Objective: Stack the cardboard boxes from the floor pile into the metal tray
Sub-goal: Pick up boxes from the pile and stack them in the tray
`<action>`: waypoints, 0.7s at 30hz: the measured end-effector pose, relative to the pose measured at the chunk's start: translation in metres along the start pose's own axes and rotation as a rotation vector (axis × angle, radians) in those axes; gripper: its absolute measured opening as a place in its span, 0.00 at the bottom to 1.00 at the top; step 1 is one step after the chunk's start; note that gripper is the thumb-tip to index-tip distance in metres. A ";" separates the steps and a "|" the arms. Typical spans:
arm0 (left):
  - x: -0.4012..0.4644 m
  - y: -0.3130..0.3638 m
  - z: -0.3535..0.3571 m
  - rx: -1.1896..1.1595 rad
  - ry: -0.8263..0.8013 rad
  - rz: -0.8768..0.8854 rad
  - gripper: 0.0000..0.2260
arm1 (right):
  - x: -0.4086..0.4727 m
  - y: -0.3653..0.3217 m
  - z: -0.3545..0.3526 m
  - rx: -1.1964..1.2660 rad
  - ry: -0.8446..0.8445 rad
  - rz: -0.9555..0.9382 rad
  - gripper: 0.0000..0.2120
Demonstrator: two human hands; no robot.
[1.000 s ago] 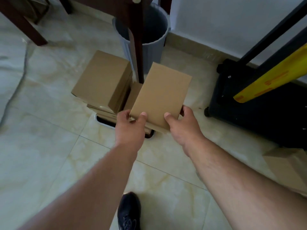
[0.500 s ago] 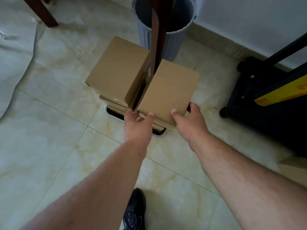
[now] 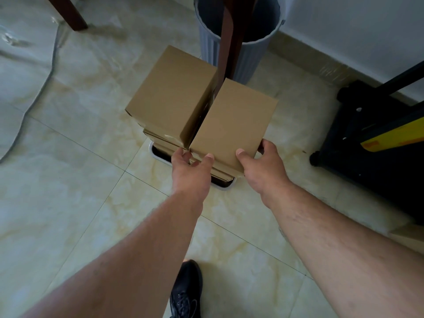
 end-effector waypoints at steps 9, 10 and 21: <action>0.003 -0.004 -0.010 0.029 0.010 -0.002 0.36 | 0.000 0.007 0.010 -0.017 -0.016 0.003 0.23; 0.004 -0.004 -0.010 0.031 0.010 -0.001 0.36 | 0.000 0.007 0.011 -0.021 -0.022 0.005 0.23; 0.003 -0.018 -0.015 0.013 -0.005 -0.022 0.37 | -0.005 0.009 0.010 -0.060 -0.018 0.001 0.22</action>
Point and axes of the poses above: each hand's wrist, its own x-axis towards the middle knuckle, its own z-axis out of the palm, y = z × x, the point moved 9 cm from there along x, towards the middle knuckle, and after that the axes turned 4 degrees about -x, right-handed, at the moved point
